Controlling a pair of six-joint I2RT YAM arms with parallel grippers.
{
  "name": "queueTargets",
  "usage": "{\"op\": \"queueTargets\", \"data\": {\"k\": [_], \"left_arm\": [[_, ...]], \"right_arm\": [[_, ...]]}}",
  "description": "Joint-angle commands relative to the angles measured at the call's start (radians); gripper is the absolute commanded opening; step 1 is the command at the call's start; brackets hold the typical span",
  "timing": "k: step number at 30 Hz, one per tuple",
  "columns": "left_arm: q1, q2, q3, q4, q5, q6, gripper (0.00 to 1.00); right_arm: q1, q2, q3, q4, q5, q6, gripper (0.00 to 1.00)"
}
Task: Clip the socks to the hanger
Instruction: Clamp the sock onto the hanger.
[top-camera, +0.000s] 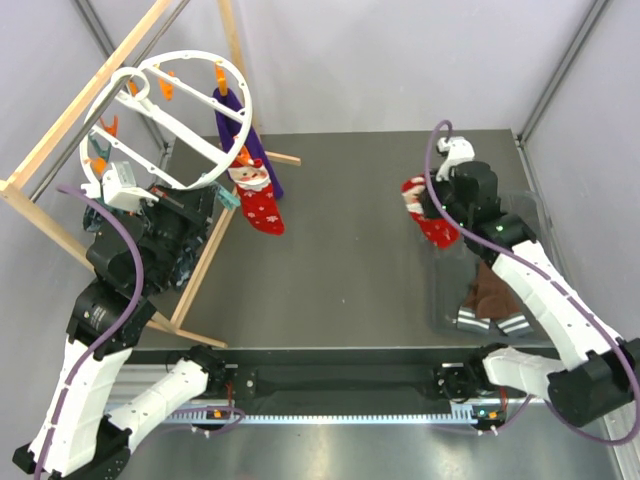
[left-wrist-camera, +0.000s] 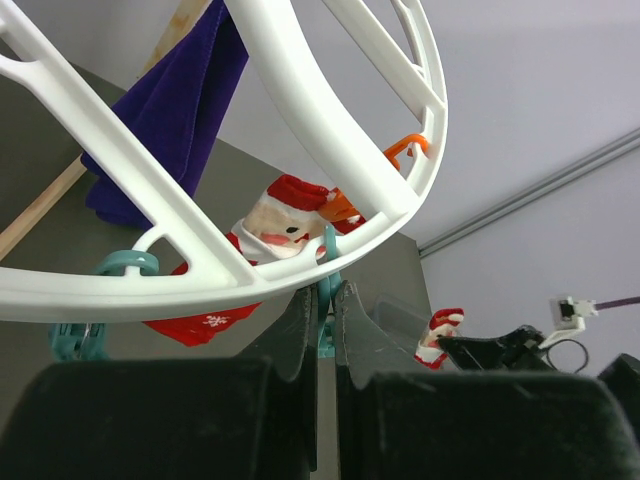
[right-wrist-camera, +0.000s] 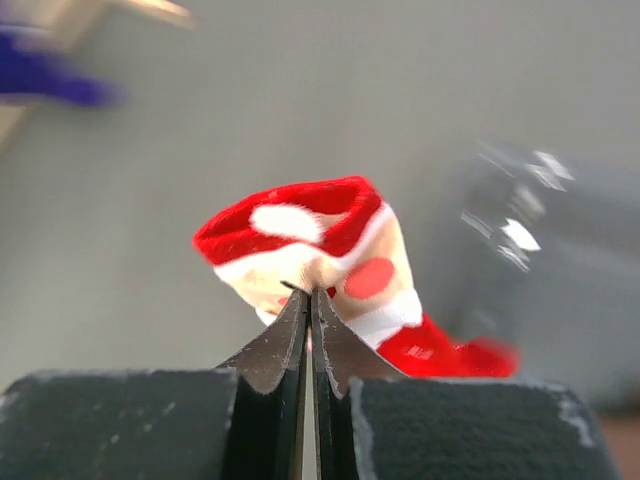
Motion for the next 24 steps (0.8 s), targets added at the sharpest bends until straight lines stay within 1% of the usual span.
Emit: {"op": "queueTargets", "data": {"k": [1, 2, 4, 5, 10, 18, 20, 24], "left_arm": [[-0.003, 0.003, 0.017, -0.023, 0.064, 0.007, 0.0], [-0.003, 0.002, 0.017, -0.021, 0.064, 0.006, 0.0], [-0.003, 0.002, 0.018, -0.024, 0.064, 0.004, 0.0], [-0.003, 0.002, 0.018, -0.024, 0.064, 0.0, 0.0], [-0.003, 0.002, 0.02, -0.026, 0.072, -0.01, 0.0], [-0.003, 0.008, 0.026, -0.024, 0.088, -0.023, 0.0], [-0.003, 0.008, 0.029, -0.026, 0.091, -0.023, 0.0], [-0.003, 0.014, 0.035, -0.031, 0.101, -0.019, 0.0]], "right_arm": [[0.106, -0.057, 0.104, 0.074, -0.163, -0.05, 0.0], [0.154, -0.059, 0.117, 0.077, -0.183, -0.05, 0.0], [0.211, -0.054, 0.15, 0.084, -0.224, -0.045, 0.0], [0.268, -0.047, 0.163, 0.086, -0.24, -0.045, 0.0], [0.441, 0.042, 0.281, 0.078, -0.278, -0.044, 0.0], [0.584, 0.203, 0.405, 0.153, -0.342, -0.015, 0.0], [0.613, 0.237, 0.439, 0.149, -0.356, -0.01, 0.0], [0.646, 0.34, 0.56, 0.095, -0.37, 0.001, 0.0]]}}
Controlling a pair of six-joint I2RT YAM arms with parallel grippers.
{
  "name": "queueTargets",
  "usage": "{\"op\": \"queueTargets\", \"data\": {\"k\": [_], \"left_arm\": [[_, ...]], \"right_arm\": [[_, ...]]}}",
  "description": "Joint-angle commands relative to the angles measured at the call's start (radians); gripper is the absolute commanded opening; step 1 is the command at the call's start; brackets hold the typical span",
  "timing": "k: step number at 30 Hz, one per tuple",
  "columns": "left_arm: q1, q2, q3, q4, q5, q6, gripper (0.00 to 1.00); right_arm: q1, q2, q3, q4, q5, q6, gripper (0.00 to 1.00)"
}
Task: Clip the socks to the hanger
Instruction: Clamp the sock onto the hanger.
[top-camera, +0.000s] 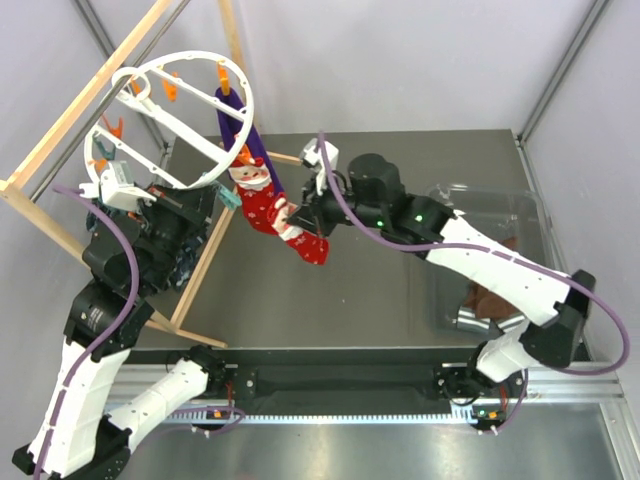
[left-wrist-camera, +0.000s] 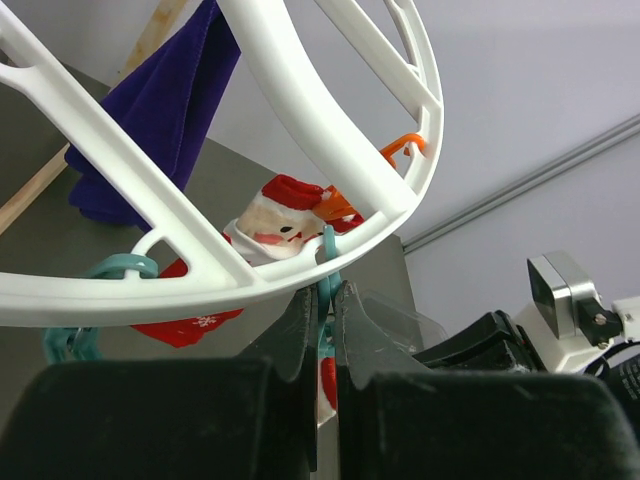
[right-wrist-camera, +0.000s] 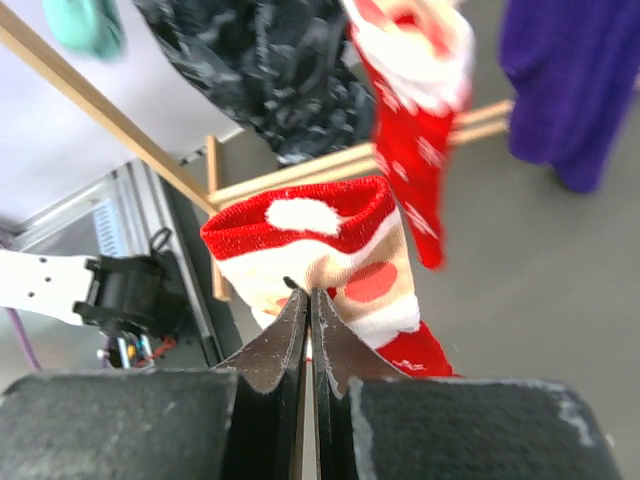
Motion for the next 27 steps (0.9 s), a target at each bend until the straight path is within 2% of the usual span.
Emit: {"op": "queueTargets", "data": {"k": [1, 11, 27], "left_arm": [[-0.003, 0.013, 0.023, -0.026, 0.081, 0.004, 0.0], [-0.003, 0.012, 0.021, -0.034, 0.086, 0.011, 0.0], [-0.003, 0.015, 0.021, -0.043, 0.09, 0.011, 0.0]], "right_arm": [[0.038, 0.057, 0.134, 0.016, -0.038, 0.018, 0.0], [0.073, 0.142, 0.252, 0.001, -0.089, 0.042, 0.0], [0.092, 0.169, 0.295, 0.007, -0.093, 0.047, 0.0]]}}
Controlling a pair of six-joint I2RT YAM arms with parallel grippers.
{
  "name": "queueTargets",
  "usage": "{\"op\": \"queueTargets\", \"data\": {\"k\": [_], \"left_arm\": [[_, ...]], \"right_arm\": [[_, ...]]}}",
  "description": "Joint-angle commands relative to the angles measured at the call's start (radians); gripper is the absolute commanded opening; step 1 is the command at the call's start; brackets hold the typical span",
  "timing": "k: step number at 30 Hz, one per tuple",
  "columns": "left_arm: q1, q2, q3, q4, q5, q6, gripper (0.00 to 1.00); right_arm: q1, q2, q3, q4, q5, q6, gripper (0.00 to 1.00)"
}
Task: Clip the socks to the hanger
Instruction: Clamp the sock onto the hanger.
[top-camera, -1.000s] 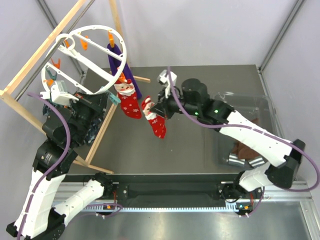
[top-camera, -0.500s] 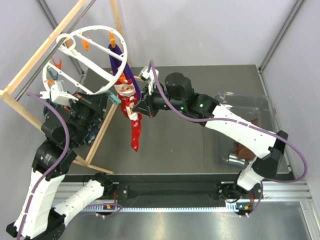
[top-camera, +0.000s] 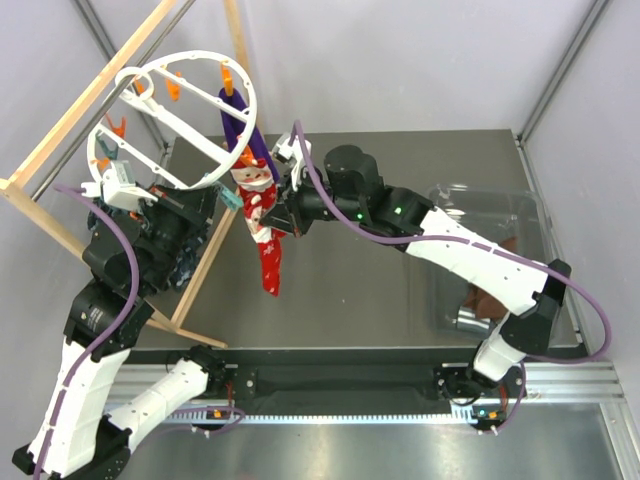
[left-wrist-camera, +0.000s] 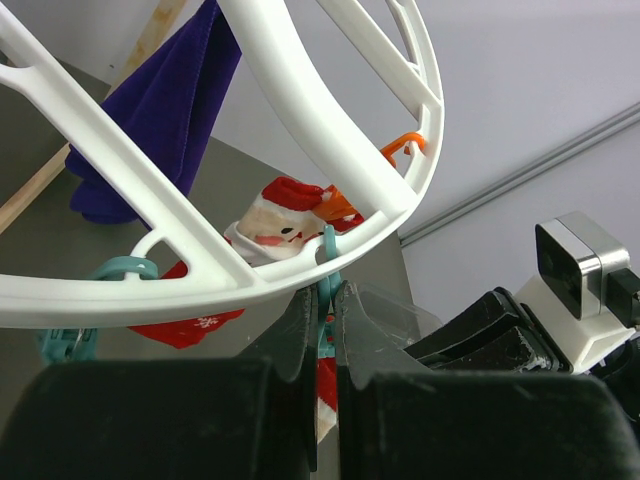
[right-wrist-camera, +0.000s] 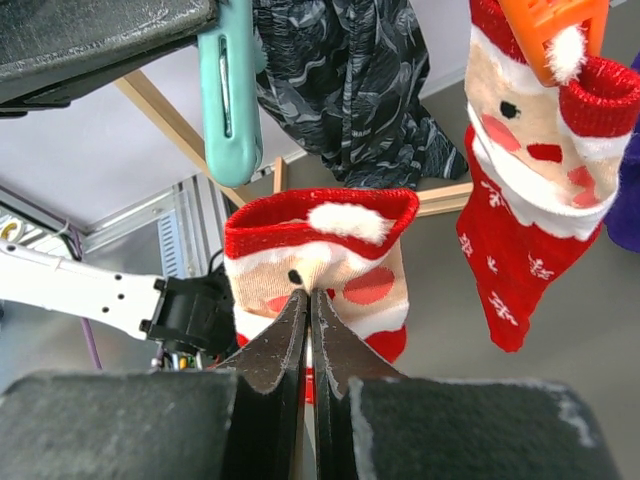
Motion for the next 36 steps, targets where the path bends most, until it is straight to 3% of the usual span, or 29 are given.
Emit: {"op": "queueTargets", "data": {"k": [1, 36], "left_arm": [[-0.003, 0.016, 0.018, -0.04, 0.066, 0.011, 0.0], [-0.003, 0.012, 0.016, -0.046, 0.088, 0.037, 0.01]], "right_arm": [[0.021, 0.005, 0.069, 0.028, -0.013, 0.009, 0.0], [0.034, 0.056, 0.173, 0.042, -0.008, 0.021, 0.0]]}}
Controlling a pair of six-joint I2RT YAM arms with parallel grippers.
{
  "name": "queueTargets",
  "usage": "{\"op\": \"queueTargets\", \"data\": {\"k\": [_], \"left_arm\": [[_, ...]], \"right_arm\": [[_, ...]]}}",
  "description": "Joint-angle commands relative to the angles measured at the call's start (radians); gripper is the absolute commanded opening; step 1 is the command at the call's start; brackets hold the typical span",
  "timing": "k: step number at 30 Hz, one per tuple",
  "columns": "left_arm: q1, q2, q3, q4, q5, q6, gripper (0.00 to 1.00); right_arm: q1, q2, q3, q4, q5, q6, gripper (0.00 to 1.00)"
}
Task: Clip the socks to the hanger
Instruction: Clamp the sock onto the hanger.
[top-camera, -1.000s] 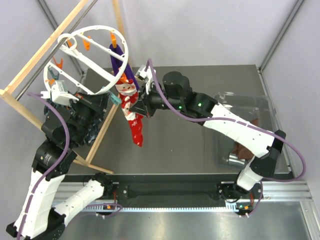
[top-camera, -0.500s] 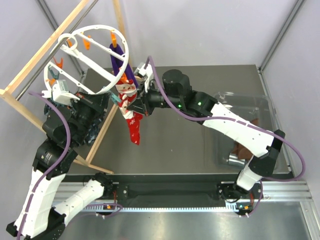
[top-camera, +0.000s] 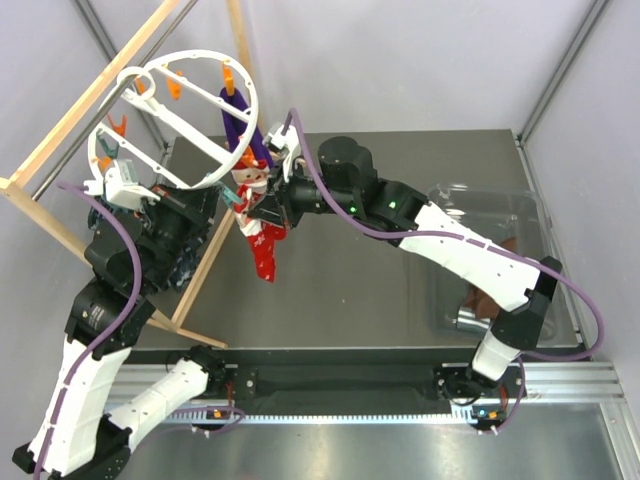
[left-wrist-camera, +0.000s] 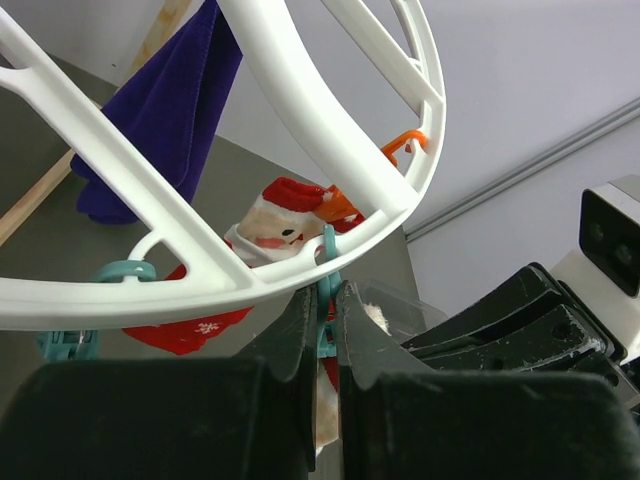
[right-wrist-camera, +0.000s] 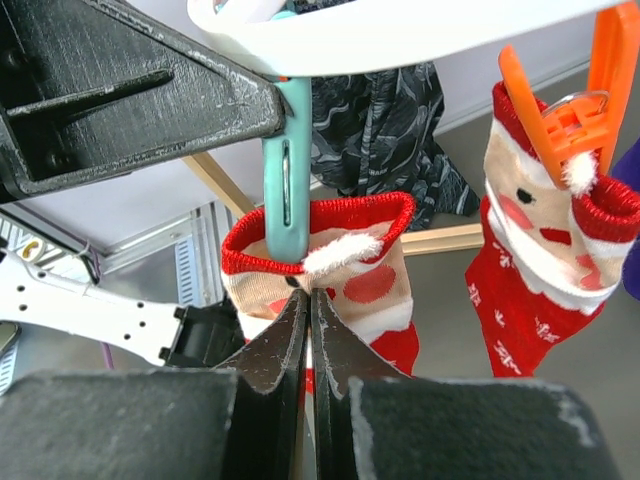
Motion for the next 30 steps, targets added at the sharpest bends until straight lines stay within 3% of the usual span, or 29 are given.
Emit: {"op": "queueTargets", "data": {"k": [1, 7, 14, 20, 30], "left_arm": [[-0.003, 0.002, 0.017, -0.043, 0.079, 0.027, 0.08], [-0.003, -0.012, 0.014, -0.041, 0.064, 0.032, 0.38], [-0.003, -0.036, 0.011, -0.035, 0.058, 0.042, 0.61], [-0.003, -0.085, 0.008, -0.018, 0.05, 0.072, 0.66], [-0.003, -0.13, 0.034, -0.076, 0.027, 0.107, 0.6]], "right_arm": [[0.019, -0.002, 0.058, 0.041, 0.002, 0.007, 0.0], [0.019, -0.012, 0.046, 0.057, 0.007, 0.007, 0.0], [0.019, 0.001, 0.041, 0.089, 0.012, 0.022, 0.0], [0.019, 0.004, 0.043, 0.109, 0.065, 0.024, 0.0], [0.019, 0.011, 0.049, 0.13, 0.202, -0.026, 0.0]]}}
